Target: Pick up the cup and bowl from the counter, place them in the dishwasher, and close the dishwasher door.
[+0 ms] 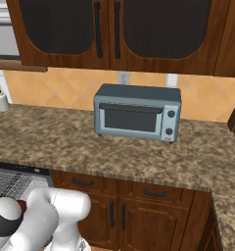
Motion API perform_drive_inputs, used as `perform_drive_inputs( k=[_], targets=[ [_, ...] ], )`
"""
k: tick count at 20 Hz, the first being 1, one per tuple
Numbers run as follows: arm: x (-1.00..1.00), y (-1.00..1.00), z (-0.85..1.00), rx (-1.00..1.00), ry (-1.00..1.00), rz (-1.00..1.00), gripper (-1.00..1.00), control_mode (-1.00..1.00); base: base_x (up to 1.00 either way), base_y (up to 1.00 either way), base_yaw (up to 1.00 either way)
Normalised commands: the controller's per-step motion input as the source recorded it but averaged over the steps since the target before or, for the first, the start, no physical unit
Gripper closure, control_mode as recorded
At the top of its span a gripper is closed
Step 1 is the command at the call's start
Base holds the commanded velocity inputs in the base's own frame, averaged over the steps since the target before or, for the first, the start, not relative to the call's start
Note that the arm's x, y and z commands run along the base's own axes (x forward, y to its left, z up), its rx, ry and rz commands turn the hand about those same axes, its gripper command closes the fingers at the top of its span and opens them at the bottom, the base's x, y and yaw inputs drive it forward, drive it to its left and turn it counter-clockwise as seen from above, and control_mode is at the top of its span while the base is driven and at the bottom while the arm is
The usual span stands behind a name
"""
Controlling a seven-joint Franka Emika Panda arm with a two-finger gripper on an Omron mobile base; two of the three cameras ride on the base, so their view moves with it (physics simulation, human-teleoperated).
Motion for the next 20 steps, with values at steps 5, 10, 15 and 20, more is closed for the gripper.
perform_drive_inputs(
  k=[5, 10, 15, 20],
  targets=[
    [-0.05, -0.02, 0.00, 0.08, -0.01, 0.00, -1.00, -1.00, 0.00, 0.00, 0.00],
    [0.03, -0.17, -0.01, 0.04, 0.00, 0.00, -1.00, -1.00, 0.00, 0.00, 0.00],
    [0.04, -0.22, -0.01, 0.10, 0.00, -0.02, -1.00, -1.00, 0.00, 0.00, 0.00],
    [0.00, -0.01, 0.00, 0.00, 0.00, 0.00, -1.00, -1.00, 0.00, 0.00, 0.00]
  ],
)
